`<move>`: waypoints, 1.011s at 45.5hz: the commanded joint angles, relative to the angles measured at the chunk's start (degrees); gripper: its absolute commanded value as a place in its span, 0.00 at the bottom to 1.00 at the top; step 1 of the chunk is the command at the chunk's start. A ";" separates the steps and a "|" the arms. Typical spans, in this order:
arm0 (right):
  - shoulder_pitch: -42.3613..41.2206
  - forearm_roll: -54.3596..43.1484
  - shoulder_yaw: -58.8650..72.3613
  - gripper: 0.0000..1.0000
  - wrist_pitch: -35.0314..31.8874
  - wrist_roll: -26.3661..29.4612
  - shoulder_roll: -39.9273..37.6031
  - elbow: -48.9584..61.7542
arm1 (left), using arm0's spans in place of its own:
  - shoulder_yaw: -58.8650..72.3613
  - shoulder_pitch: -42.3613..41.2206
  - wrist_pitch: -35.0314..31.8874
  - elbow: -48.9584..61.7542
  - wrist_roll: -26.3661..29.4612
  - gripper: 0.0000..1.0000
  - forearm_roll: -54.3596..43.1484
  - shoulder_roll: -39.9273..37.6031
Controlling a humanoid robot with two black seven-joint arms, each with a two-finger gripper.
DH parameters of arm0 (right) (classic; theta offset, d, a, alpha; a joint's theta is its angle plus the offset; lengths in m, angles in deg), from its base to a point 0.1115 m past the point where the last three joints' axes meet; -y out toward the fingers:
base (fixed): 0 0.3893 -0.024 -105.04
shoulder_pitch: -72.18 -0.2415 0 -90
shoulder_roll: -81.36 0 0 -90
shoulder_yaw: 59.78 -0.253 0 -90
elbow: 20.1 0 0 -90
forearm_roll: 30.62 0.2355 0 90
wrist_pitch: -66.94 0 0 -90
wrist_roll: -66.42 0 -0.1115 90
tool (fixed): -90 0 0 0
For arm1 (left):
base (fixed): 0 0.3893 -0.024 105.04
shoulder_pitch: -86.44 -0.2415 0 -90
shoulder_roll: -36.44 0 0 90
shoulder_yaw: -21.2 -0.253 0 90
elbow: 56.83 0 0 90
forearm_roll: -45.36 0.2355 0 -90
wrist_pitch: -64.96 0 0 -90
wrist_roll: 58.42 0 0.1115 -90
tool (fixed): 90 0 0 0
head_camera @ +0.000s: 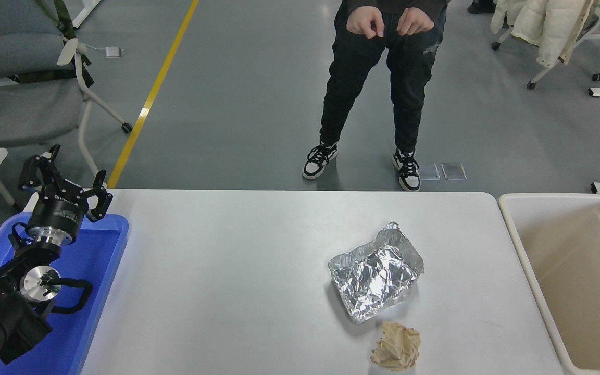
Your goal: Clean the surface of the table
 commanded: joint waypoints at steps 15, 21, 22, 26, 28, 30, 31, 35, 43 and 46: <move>7.02 -4.98 -30.36 1.00 -9.38 -7.02 9.84 -15.69 | 0.00 0.01 0.03 -0.01 0.00 1.00 0.00 0.00; 6.67 -6.31 -29.57 1.00 -9.47 -11.16 11.07 -15.43 | 0.00 0.01 0.03 0.08 0.00 1.00 0.00 0.00; 6.59 -6.31 -29.22 1.00 -9.47 -11.33 11.33 -15.43 | 0.00 0.01 0.03 -0.01 0.00 1.00 0.00 0.00; 5.10 -6.31 -27.99 1.00 -8.86 -11.60 13.09 -14.46 | 0.00 0.10 0.03 -0.01 0.00 1.00 0.00 0.00; 4.04 -6.31 -27.90 1.00 -8.51 -11.60 14.32 -13.15 | 0.00 0.10 0.03 0.08 0.00 1.00 0.00 0.00; 3.42 -6.31 -27.90 1.00 -8.33 -11.60 15.20 -12.18 | 0.00 0.10 0.03 0.08 0.00 1.00 0.00 0.00; 3.33 -6.31 -27.90 1.00 -8.33 -11.60 15.46 -11.91 | 0.00 0.10 0.03 0.08 0.00 1.00 0.00 0.00; 3.33 -6.31 -27.63 1.00 -8.50 -11.60 15.73 -11.82 | 0.00 0.10 0.03 -0.01 0.00 1.00 0.00 0.00; 3.07 -6.31 -27.46 1.00 -8.77 -11.78 15.73 -12.61 | 0.00 0.10 0.03 -0.01 0.00 1.00 0.00 0.00; 2.72 -6.31 -27.37 1.00 -8.95 -11.78 15.73 -12.61 | 0.00 0.10 0.03 0.08 0.00 1.00 0.00 0.00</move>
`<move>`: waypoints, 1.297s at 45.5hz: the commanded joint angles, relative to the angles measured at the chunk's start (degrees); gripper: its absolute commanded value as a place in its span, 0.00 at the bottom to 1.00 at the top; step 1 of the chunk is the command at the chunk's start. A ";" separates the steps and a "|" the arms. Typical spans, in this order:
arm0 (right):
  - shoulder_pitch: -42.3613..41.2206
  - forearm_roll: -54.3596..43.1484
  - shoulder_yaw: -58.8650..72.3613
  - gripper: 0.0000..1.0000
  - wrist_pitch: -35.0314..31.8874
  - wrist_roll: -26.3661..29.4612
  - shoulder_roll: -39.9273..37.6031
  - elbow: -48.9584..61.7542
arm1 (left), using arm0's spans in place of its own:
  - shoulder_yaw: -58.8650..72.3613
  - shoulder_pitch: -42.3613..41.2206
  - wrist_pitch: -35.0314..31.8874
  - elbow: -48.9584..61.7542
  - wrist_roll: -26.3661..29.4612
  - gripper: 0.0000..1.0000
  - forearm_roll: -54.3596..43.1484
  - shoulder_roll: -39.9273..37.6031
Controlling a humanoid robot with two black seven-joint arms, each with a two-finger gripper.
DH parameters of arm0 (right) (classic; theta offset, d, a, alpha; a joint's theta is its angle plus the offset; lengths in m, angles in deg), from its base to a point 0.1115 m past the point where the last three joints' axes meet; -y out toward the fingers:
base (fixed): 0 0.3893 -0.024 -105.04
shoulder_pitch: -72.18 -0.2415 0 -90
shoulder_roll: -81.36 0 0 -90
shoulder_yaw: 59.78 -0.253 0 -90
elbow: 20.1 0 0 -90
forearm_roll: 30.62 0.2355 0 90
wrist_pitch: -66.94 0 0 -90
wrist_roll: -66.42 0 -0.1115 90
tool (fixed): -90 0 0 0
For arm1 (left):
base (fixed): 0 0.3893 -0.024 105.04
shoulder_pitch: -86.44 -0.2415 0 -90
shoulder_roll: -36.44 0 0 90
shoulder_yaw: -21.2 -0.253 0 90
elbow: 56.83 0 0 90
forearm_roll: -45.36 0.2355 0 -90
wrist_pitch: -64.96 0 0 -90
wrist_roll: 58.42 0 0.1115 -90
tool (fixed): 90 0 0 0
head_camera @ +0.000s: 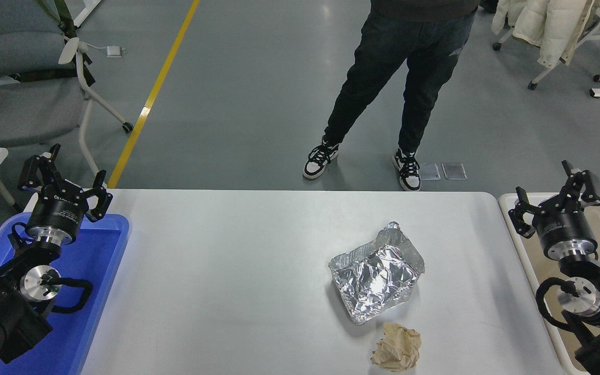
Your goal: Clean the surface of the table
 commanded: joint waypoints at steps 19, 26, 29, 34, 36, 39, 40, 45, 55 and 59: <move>-1.50 -0.14 10.06 1.00 0.93 -0.21 -1.66 -6.46 | 0.00 0.01 0.01 0.05 0.00 1.00 0.00 0.00; -1.49 -1.45 13.22 1.00 0.14 3.74 -7.90 -12.97 | 0.00 0.01 0.01 0.05 0.00 1.00 0.00 0.00; -2.02 -6.01 15.86 1.00 0.49 5.06 -9.22 -14.21 | 0.00 0.01 0.10 0.05 0.00 1.00 0.00 0.00; -3.16 -13.57 17.80 1.00 0.93 5.06 -8.61 -14.91 | 0.00 0.01 0.10 0.06 0.00 1.00 0.08 0.00; -4.21 -15.25 19.29 1.00 0.93 5.76 -7.91 -15.09 | 0.00 0.01 0.10 0.06 0.00 1.00 0.00 0.00; -6.15 -17.18 24.37 1.00 0.58 7.78 -8.34 -16.49 | 0.00 0.01 0.10 0.06 0.00 1.00 0.08 0.00; -7.02 -17.54 26.31 1.00 0.67 8.92 -8.61 -17.10 | 0.00 0.01 0.10 0.06 0.00 1.00 0.00 0.00; -12.47 -18.07 35.54 1.00 0.06 16.12 -10.54 -18.08 | 0.00 0.01 0.10 0.06 0.00 1.00 0.00 0.00; -25.39 -18.24 52.06 0.99 0.14 20.62 -12.65 -17.90 | 0.00 0.01 0.10 0.06 0.00 1.00 0.08 0.00; -31.10 -19.38 59.53 1.00 0.84 20.71 -12.92 -17.46 | 0.00 0.10 0.18 -0.03 0.00 1.00 0.08 0.00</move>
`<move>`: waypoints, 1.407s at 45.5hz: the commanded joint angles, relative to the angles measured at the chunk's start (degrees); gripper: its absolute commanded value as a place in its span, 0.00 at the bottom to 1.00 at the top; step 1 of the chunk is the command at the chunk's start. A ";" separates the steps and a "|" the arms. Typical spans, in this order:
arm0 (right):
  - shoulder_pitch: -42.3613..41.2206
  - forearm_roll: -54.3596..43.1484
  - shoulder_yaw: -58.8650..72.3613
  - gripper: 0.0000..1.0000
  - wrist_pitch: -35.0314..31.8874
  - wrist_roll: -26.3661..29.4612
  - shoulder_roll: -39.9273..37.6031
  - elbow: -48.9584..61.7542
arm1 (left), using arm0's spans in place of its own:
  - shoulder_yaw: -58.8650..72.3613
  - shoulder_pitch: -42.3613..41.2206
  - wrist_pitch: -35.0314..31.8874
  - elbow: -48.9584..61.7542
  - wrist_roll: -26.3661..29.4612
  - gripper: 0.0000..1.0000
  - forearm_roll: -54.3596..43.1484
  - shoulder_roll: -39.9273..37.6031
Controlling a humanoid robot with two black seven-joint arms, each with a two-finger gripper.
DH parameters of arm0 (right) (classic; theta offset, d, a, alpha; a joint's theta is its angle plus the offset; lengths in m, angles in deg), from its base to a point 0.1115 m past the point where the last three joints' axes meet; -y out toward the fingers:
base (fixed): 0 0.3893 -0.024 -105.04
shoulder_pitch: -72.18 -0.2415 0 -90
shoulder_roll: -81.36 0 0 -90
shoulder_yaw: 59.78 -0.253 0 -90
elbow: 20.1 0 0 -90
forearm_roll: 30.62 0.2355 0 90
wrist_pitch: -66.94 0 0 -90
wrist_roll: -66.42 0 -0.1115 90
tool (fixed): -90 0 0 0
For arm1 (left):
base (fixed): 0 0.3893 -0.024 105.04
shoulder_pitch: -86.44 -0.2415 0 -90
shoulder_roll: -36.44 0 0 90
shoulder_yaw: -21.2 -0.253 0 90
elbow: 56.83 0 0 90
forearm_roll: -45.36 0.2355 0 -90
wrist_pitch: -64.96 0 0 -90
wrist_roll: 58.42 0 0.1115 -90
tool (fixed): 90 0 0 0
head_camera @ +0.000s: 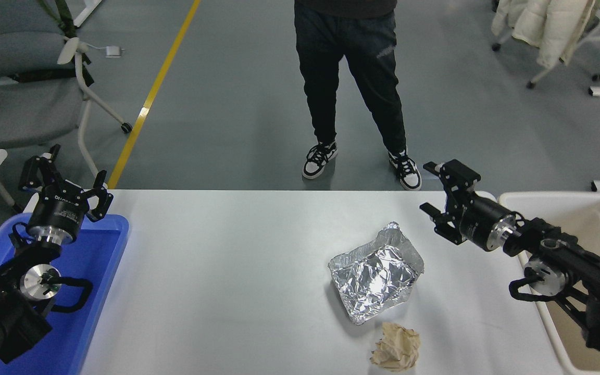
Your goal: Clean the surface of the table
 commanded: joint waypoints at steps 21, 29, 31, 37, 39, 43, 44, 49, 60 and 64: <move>-29.00 -24.08 40.43 0.99 5.11 4.01 -1.60 -5.92 | 0.00 0.07 0.04 0.02 0.00 1.00 0.01 0.00; -28.21 -30.59 47.47 0.99 8.09 3.92 -0.11 -5.84 | 0.00 0.07 0.13 -0.07 0.00 1.00 0.01 0.00; -27.77 -32.00 48.52 0.99 8.97 4.01 0.59 -5.49 | 0.00 0.07 0.13 0.02 0.00 1.00 0.01 0.00; -25.49 -32.97 49.50 0.99 10.56 3.92 1.82 -2.50 | 0.00 0.07 0.13 -0.06 0.00 1.00 0.01 0.00; -25.14 -32.97 49.58 0.99 10.65 3.92 2.70 -2.06 | 0.00 0.07 0.13 0.02 0.00 1.00 0.01 0.00; -24.34 -33.06 49.93 0.99 11.00 4.01 5.86 -1.27 | 0.00 -0.01 0.13 0.02 0.00 1.00 0.01 0.00; -24.17 -33.06 50.11 0.99 11.09 4.01 6.13 -1.09 | 0.00 -0.01 0.13 0.02 0.00 1.00 0.01 0.00; -21.71 -32.97 50.55 0.99 11.96 3.92 8.24 1.80 | 0.00 0.07 0.13 0.02 0.00 1.00 0.01 0.00; -16.70 -32.35 50.02 0.99 12.67 3.22 10.00 9.19 | 0.00 0.07 0.13 0.02 0.00 1.00 0.01 0.00; -16.08 -32.35 50.02 0.99 13.46 3.22 10.88 10.42 | 0.00 0.07 0.13 0.02 0.00 1.00 0.01 0.00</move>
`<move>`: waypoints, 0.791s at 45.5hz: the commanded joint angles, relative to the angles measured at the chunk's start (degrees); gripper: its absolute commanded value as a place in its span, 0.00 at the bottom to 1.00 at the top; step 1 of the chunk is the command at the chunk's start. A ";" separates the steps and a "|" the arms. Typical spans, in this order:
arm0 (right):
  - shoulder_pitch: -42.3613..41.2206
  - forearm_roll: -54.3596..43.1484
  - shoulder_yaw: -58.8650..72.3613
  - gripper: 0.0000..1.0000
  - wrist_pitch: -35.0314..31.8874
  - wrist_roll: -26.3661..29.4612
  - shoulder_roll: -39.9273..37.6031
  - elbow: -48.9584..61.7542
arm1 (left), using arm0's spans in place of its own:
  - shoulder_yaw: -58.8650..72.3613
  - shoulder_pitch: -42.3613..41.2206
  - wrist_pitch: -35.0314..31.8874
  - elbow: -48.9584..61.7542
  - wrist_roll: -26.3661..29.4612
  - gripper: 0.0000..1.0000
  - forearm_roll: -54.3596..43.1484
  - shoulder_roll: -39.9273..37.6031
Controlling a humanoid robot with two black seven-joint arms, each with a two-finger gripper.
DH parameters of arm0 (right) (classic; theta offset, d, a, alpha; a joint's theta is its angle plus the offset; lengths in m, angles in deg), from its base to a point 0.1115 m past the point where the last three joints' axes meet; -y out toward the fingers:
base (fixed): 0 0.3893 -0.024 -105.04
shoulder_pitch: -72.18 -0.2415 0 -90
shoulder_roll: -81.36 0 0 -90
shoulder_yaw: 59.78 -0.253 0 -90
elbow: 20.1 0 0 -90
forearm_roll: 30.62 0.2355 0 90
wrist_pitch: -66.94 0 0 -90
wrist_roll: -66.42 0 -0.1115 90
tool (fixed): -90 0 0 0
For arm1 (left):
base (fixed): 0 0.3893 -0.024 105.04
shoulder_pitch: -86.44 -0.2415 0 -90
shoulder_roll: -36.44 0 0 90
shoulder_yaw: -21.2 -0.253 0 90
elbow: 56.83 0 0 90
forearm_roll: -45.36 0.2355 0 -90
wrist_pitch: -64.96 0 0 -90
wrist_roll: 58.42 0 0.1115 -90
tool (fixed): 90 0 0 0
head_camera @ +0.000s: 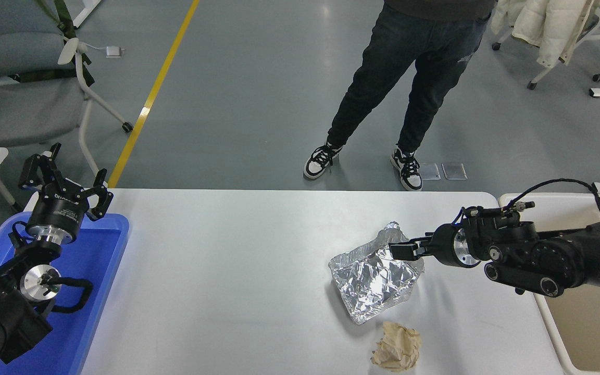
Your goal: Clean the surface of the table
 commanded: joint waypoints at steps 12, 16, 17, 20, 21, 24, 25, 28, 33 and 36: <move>5.99 0.14 -0.32 0.91 1.64 -0.50 3.99 8.03 | 0.00 0.05 0.00 0.01 0.00 1.00 0.00 0.00; 6.52 1.10 -1.46 0.81 1.64 -1.37 5.04 7.94 | 0.00 0.05 0.00 0.01 0.00 1.00 -0.09 0.00; 6.61 1.54 -1.55 0.76 1.64 -1.46 5.22 7.94 | 0.00 0.05 0.00 0.01 0.00 1.00 0.00 0.00; 7.05 2.51 -1.55 0.46 1.55 -1.55 5.57 8.03 | 0.00 0.05 0.00 0.01 0.00 1.00 0.00 0.00; 7.05 2.86 -1.55 0.36 1.55 -1.55 5.57 8.03 | 0.00 -0.04 0.00 0.01 0.00 1.00 0.00 0.00; 7.48 4.27 -1.73 0.16 2.08 -1.55 5.66 8.12 | 0.00 0.05 0.00 -0.07 0.00 1.00 0.00 0.00; 7.75 4.97 -1.90 0.10 2.17 -1.55 5.66 8.12 | 0.00 -0.04 0.00 0.01 0.00 1.00 0.00 0.00; 8.10 6.99 -2.17 0.00 2.08 -1.55 5.57 8.29 | 0.00 -0.04 0.00 0.01 0.00 1.00 0.00 0.00; 8.19 7.70 -2.08 0.00 1.91 -1.55 5.66 9.79 | 0.00 0.05 0.00 -0.07 0.00 1.00 0.00 0.00; 8.19 7.70 -2.17 0.00 1.91 -1.55 5.66 10.32 | 0.00 0.05 0.00 0.01 0.00 1.00 0.00 0.00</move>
